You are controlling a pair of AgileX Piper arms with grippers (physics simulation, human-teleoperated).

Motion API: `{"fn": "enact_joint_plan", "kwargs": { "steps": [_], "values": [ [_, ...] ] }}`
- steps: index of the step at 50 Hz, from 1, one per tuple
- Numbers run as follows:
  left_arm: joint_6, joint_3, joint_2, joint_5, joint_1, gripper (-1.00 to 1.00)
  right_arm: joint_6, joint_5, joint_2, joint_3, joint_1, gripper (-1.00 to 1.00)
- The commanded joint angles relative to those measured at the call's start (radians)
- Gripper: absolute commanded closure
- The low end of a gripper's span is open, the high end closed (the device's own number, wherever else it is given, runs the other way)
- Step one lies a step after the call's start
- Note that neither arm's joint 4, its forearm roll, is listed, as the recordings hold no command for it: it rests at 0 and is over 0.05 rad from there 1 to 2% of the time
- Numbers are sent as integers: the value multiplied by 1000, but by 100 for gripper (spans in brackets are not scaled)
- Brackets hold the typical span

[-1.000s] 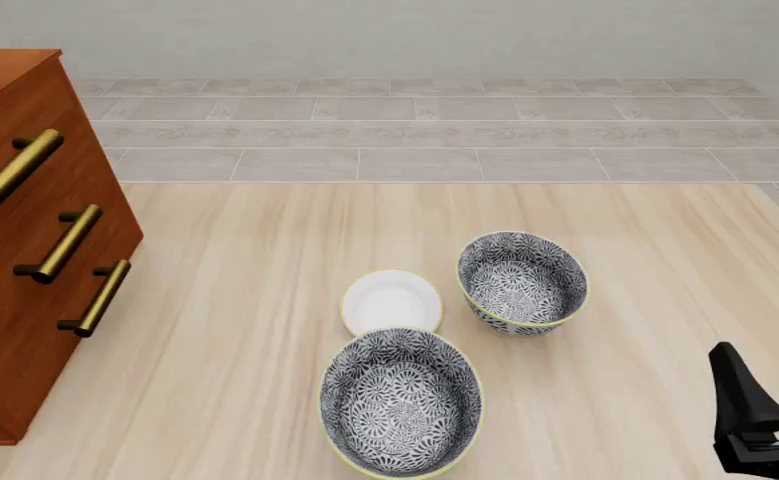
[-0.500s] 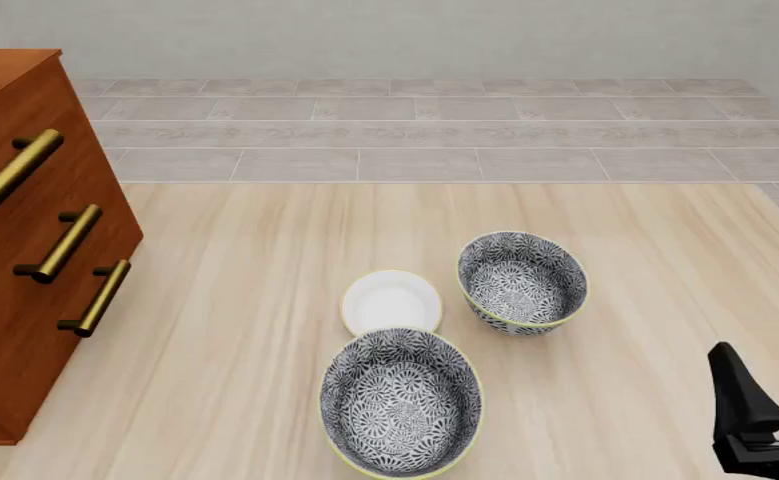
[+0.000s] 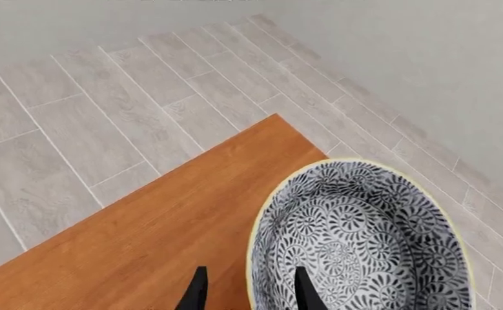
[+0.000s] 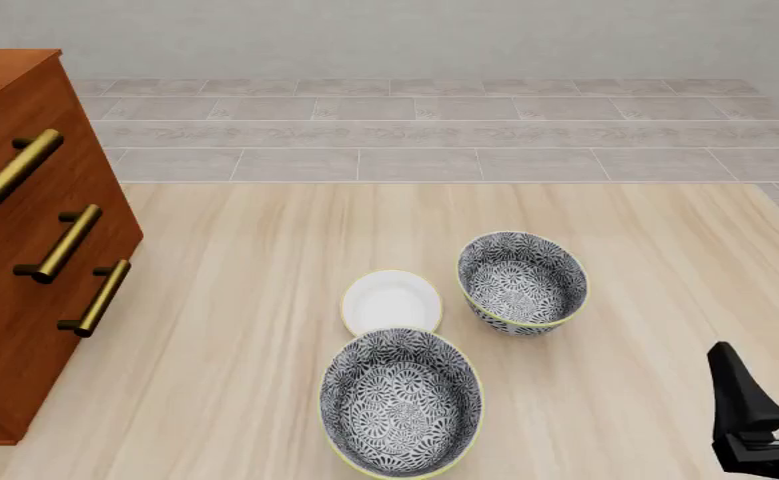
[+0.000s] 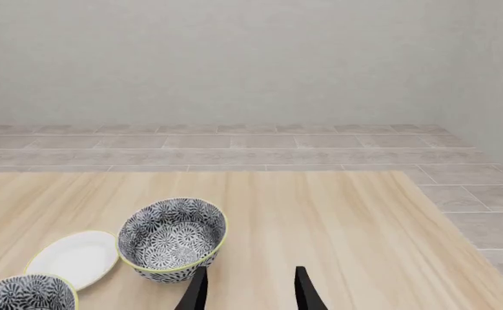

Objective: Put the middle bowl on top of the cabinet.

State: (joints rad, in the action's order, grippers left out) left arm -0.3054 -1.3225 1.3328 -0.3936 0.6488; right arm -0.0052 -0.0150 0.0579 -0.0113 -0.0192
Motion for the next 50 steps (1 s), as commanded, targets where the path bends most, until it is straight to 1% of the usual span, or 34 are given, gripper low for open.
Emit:
{"fn": "enact_joint_plan", "kwargs": {
  "steps": [1,50],
  "values": [
    [2,-3,-14,-9,-4,-100,0,2,-3,0,0,-100],
    [-13,-11,-117,-43,-55,-100,-1,8,-8,-3,-1,-100]
  ]
}}
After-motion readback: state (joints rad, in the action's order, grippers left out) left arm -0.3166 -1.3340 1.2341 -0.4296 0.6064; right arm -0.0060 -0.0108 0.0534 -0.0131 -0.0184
